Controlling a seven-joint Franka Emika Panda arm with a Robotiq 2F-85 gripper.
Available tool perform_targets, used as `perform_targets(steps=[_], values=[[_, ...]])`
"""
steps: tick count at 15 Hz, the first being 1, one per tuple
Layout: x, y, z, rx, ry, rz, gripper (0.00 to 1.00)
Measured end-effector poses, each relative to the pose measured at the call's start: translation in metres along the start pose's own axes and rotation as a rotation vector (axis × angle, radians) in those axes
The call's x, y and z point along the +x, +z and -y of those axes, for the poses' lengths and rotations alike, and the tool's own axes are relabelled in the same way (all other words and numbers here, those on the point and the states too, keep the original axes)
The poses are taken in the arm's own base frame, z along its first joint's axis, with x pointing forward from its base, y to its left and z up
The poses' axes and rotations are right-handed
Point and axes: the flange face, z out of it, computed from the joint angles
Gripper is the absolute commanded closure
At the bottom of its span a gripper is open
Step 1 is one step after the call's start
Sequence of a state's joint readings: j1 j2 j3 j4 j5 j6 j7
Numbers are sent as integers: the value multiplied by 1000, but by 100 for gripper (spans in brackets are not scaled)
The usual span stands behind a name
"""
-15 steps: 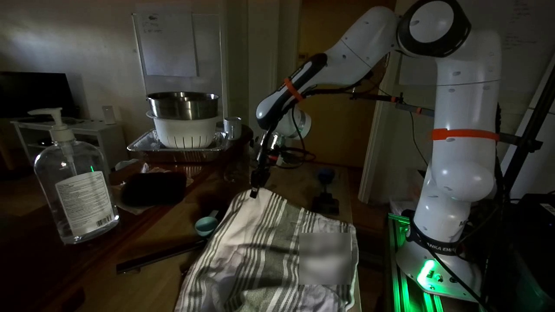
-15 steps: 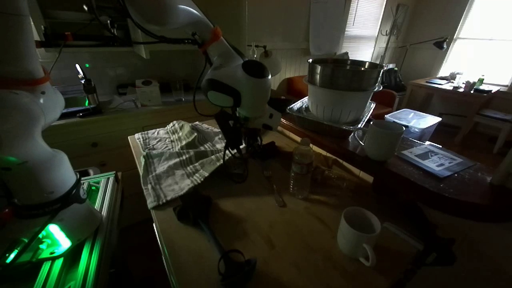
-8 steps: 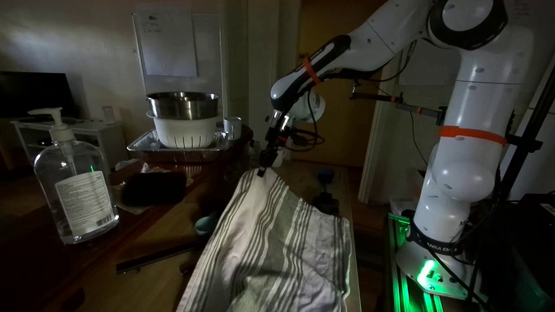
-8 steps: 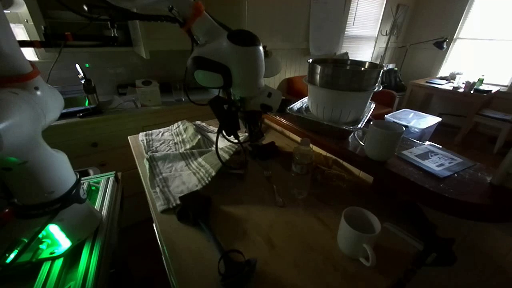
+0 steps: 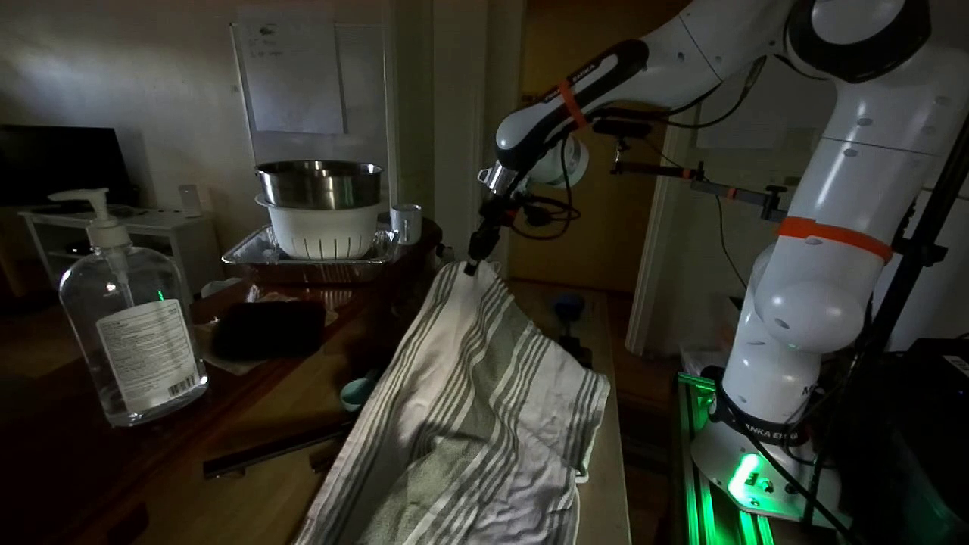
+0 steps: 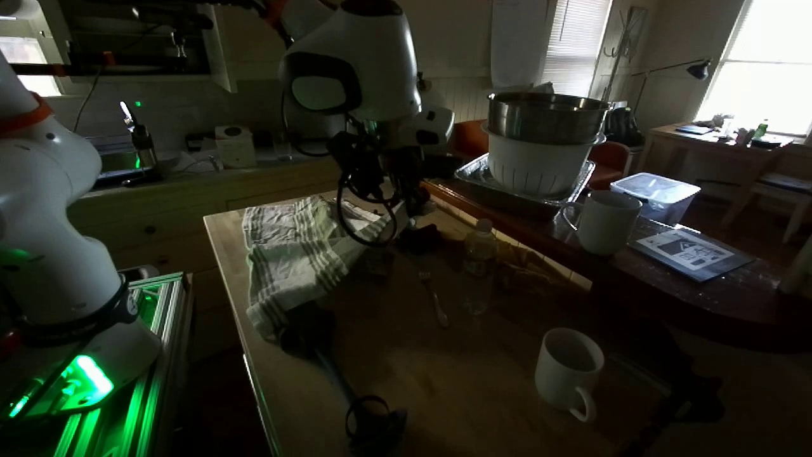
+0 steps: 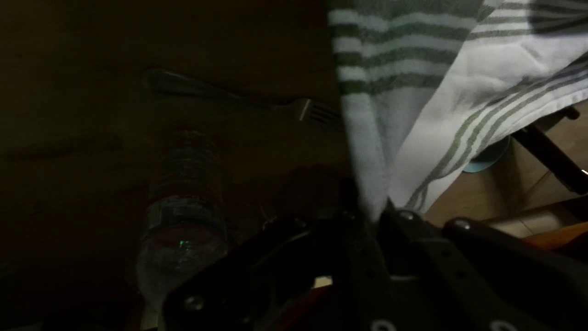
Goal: Pull the tea towel to the left
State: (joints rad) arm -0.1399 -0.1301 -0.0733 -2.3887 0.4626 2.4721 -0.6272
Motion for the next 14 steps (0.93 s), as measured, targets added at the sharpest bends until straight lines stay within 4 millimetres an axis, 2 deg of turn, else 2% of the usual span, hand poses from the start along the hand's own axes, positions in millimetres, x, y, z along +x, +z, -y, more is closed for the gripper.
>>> perform_targets(steps=[3,5,6,8,14], values=[[-2,-12,10,-65,-42,68,98],[-6,-19,31,-89,-81,153,98],[-8,-22,47,-87,-104,195,98],[-12,-22,95,-63,-157,267,98],[-27,4,282,26,-277,333,98]])
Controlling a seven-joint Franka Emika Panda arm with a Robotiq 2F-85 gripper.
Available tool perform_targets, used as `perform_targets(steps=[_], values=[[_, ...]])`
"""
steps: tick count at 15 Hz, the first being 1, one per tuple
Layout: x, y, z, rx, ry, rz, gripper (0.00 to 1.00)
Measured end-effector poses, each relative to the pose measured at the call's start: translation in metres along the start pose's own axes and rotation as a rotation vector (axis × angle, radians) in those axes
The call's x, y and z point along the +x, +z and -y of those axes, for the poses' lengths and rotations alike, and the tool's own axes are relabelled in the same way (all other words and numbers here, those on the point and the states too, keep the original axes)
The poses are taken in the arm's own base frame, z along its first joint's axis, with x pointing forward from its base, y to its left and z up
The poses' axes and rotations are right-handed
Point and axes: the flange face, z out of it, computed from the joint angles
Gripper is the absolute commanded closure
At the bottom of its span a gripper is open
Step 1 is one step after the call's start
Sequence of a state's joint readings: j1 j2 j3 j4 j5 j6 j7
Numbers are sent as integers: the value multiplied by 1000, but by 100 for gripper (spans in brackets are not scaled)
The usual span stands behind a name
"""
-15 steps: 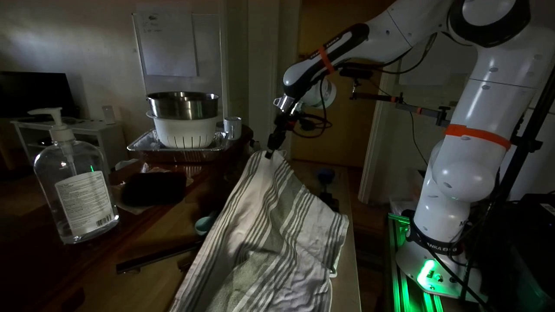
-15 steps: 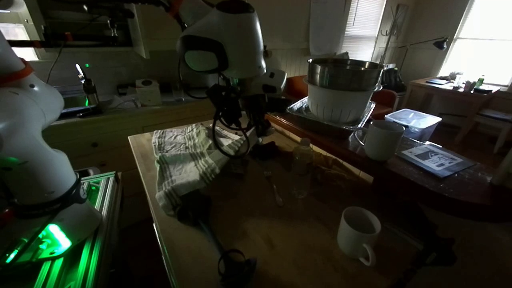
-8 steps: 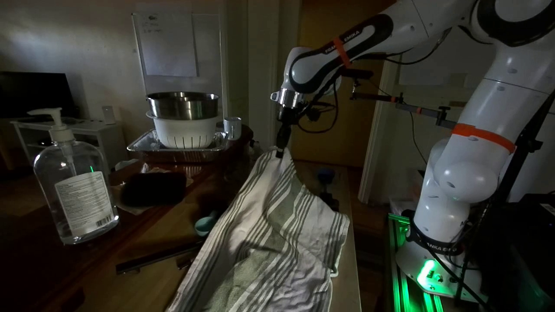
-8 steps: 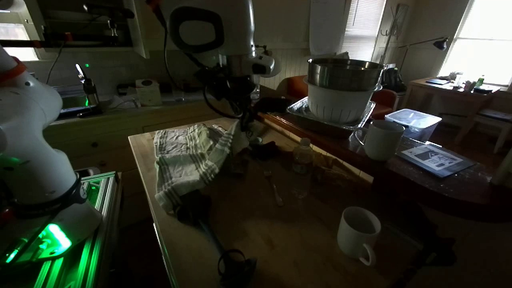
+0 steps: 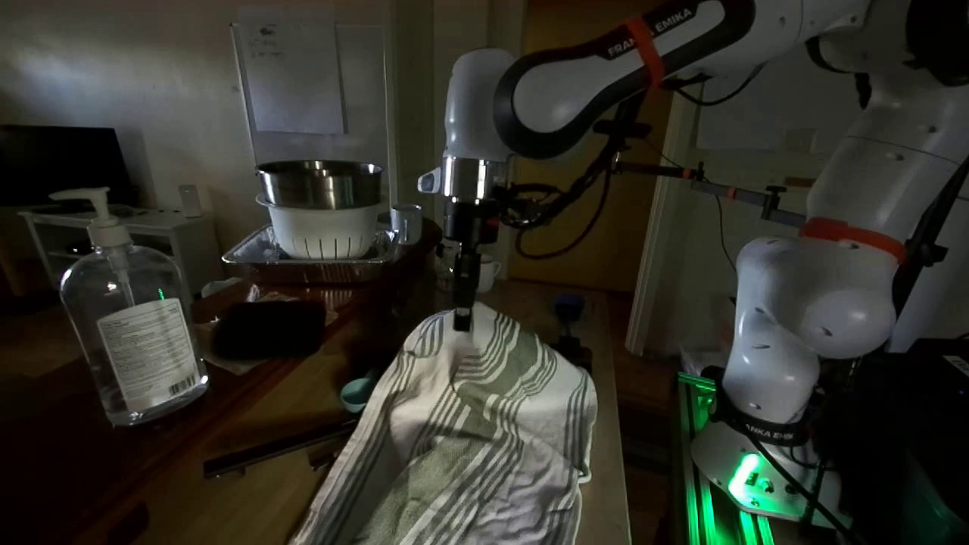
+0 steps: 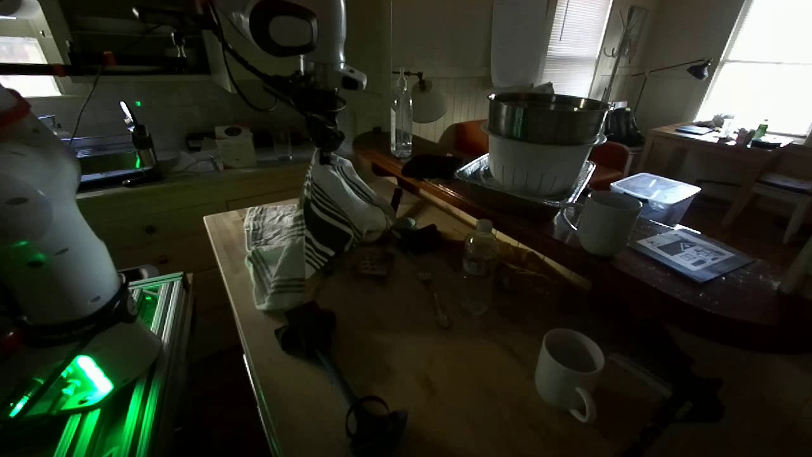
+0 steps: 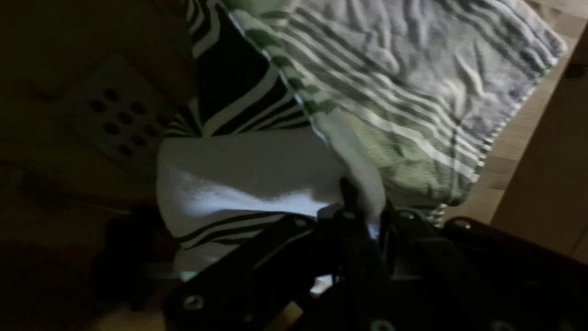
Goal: Pull the tea towel to the left
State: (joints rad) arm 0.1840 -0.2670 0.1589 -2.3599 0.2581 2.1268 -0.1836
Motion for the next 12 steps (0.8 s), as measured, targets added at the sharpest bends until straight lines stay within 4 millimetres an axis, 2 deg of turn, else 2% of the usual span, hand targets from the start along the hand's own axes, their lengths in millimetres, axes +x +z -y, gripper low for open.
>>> perform_targets(steps=[3,6,9,12], values=[[26,20,80,47,-8,-41,98],[61,51,133,79,22,-108,98],[97,94,158,89,72,-145,98],[121,141,164,84,137,-104,98]])
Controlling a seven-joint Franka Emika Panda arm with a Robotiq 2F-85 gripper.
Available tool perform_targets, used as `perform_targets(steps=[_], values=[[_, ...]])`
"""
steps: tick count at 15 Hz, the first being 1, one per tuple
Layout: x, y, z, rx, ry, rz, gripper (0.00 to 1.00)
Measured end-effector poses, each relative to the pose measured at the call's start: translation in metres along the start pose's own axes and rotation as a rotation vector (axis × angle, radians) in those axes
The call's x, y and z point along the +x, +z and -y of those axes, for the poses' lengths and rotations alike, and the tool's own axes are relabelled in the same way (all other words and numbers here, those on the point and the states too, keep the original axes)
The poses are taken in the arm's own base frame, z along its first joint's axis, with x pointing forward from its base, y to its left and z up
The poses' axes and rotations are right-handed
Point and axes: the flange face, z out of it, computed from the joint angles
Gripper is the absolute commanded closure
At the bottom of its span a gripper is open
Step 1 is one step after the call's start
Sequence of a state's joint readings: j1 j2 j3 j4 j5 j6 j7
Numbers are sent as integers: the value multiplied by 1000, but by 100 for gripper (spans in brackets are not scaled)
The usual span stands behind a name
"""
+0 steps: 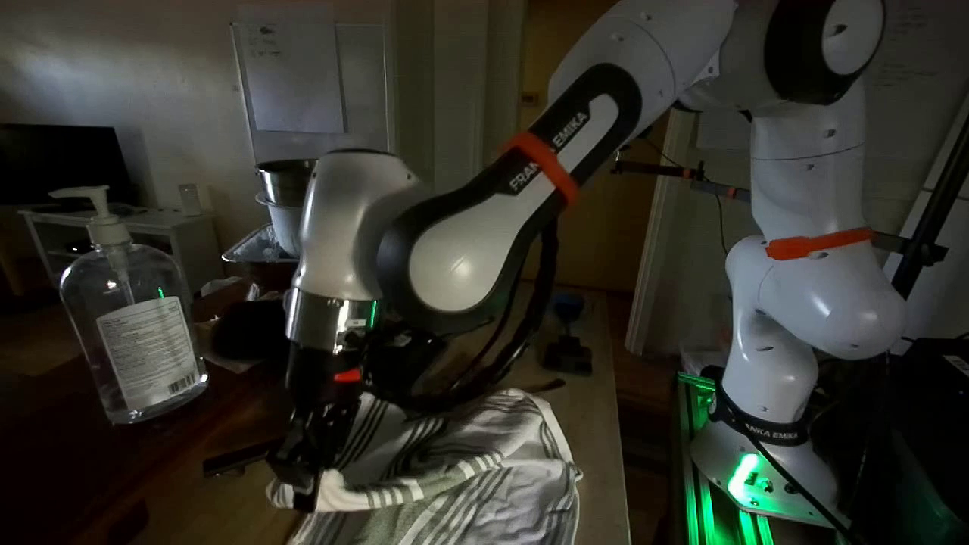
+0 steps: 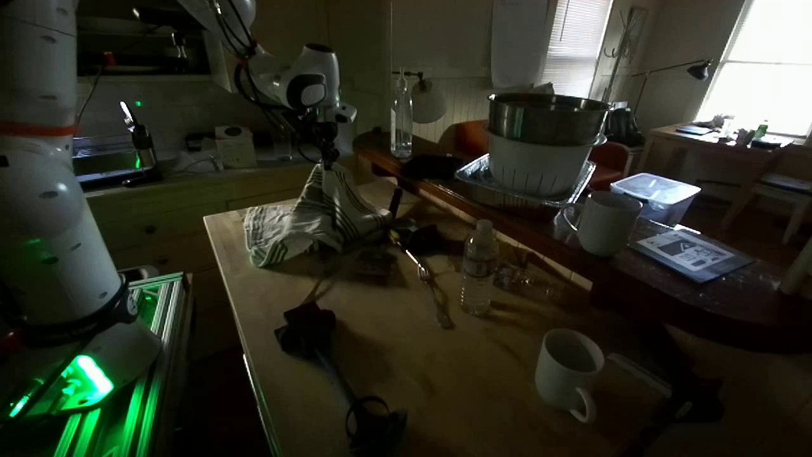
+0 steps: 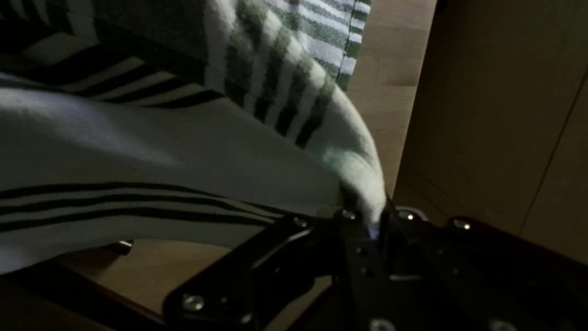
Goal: Pull the tea towel to the left
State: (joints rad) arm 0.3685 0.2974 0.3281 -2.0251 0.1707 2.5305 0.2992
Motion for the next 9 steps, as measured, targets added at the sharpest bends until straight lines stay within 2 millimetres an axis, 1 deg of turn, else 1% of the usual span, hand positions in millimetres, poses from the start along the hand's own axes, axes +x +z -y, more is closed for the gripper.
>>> perform_targets(steps=[3,4,5,7,9], values=[[1,34,2,-7,56,53,98],[-1,43,2,-12,67,68,67],[-2,50,2,-15,72,79,66],[-4,60,4,-14,74,96,53],[-9,60,8,-17,68,122,37]])
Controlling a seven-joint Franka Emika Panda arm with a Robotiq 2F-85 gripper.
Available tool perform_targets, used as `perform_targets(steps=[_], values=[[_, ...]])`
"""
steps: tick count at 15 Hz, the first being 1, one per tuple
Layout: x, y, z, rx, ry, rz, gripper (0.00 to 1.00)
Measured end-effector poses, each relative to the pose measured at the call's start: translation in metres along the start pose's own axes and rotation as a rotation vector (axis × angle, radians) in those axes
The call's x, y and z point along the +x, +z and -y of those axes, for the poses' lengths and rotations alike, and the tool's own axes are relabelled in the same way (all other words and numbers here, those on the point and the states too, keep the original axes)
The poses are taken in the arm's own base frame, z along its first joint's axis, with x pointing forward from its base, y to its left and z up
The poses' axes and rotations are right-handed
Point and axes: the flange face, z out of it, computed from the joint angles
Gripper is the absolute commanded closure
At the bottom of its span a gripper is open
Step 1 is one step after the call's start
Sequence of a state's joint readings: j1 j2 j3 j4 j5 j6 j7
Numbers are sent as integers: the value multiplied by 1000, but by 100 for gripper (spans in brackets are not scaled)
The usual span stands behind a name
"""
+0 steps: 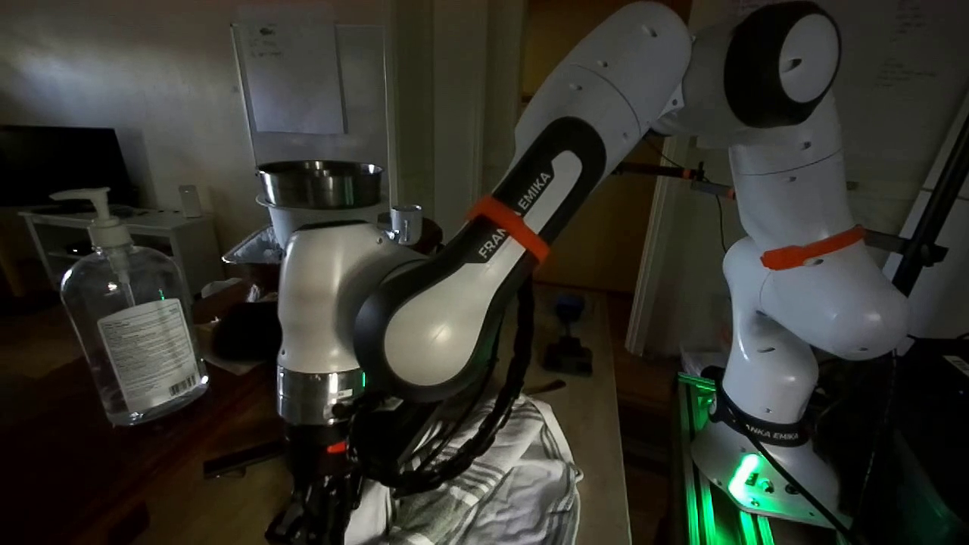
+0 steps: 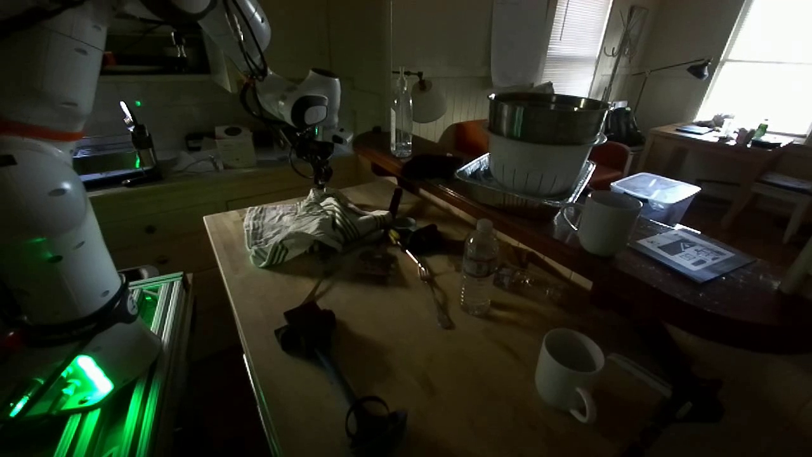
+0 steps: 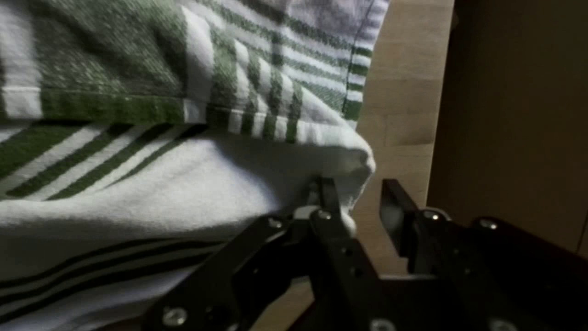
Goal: Pull the tea towel to the left
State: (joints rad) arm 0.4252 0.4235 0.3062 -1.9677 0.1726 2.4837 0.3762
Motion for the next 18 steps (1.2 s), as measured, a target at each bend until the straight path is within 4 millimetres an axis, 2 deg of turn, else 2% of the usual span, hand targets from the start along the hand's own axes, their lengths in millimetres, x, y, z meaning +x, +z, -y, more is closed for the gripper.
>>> perform_targets(steps=[2,5,8,11,14,18], values=[[-7,-14,1,-27,0,25,22],[-21,-56,-14,-138,31,15,1],[-41,-100,-47,-283,97,-6,0],[-59,-129,-88,-395,194,-9,0],[-70,-130,-130,-426,271,22,0],[-84,-102,-184,-436,361,105,0]])
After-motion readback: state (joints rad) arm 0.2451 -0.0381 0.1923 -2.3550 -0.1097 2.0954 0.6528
